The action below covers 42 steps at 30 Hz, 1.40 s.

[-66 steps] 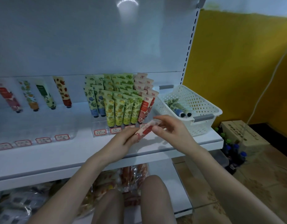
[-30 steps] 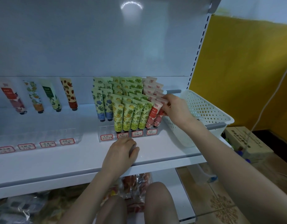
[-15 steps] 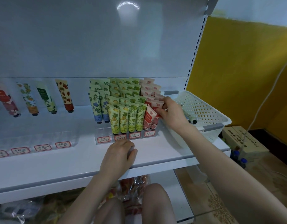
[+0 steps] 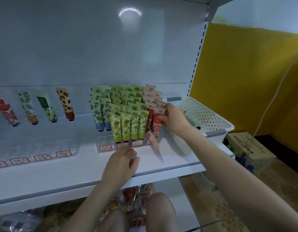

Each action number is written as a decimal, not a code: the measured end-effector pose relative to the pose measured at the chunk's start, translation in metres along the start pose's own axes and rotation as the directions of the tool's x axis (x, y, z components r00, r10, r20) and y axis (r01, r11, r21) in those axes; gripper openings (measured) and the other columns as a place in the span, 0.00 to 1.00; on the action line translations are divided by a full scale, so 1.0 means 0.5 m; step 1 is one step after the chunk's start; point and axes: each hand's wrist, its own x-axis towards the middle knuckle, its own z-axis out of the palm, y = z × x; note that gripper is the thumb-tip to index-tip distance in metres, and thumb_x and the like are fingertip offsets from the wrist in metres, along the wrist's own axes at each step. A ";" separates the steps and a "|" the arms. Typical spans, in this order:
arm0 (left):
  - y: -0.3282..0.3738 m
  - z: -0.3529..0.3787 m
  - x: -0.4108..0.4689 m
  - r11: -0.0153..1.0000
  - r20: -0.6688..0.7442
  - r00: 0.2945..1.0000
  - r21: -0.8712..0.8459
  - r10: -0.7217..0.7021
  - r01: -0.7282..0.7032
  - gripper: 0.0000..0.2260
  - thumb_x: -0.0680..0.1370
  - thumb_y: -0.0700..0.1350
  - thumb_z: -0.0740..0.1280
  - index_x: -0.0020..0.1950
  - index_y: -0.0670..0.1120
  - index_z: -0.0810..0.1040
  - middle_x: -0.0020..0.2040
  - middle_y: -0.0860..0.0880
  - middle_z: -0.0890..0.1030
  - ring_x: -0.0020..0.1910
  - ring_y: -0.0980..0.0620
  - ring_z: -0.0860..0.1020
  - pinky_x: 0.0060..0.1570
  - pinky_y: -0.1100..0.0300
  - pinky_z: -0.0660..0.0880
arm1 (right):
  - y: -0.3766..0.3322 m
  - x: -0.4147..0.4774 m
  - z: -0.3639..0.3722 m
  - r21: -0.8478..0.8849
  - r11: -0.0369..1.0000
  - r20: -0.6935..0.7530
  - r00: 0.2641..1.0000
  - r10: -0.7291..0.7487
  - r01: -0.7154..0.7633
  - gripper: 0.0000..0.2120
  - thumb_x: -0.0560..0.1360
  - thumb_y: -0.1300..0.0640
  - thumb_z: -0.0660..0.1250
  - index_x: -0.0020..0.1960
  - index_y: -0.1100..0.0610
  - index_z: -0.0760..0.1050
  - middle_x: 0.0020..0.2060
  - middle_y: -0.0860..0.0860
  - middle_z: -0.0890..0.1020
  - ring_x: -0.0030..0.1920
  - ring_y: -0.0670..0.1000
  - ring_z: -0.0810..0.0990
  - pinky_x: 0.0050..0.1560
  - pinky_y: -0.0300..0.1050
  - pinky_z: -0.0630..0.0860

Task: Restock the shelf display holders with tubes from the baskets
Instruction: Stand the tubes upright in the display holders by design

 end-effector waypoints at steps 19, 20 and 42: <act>0.000 0.005 -0.001 0.999 -0.052 0.999 -0.035 0.005 -0.007 0.06 0.74 0.43 0.67 0.45 0.41 0.82 0.44 0.47 0.82 0.43 0.47 0.78 0.42 0.57 0.74 | 0.086 -0.085 0.075 -0.214 0.954 0.062 0.977 -0.202 0.211 0.15 0.76 0.66 0.61 0.62 0.60 0.72 0.57 0.56 0.75 0.54 0.57 0.76 0.51 0.48 0.73; 0.001 0.004 -0.001 0.999 -0.050 0.999 -0.032 0.007 -0.008 0.07 0.74 0.44 0.67 0.44 0.41 0.82 0.44 0.47 0.82 0.42 0.47 0.78 0.42 0.57 0.74 | 0.088 -0.079 0.076 -0.144 0.979 -0.026 0.988 -0.153 0.147 0.11 0.76 0.66 0.61 0.58 0.62 0.74 0.53 0.58 0.77 0.51 0.58 0.77 0.48 0.45 0.72; 0.005 -0.005 -0.001 0.998 -0.024 1.000 -0.057 -0.005 0.003 0.16 0.73 0.50 0.59 0.41 0.41 0.82 0.40 0.47 0.82 0.39 0.47 0.79 0.39 0.56 0.76 | 0.106 -0.102 0.121 -0.021 0.854 -0.149 0.843 -0.516 0.519 0.15 0.74 0.58 0.62 0.58 0.63 0.76 0.53 0.62 0.76 0.53 0.51 0.75 0.54 0.37 0.75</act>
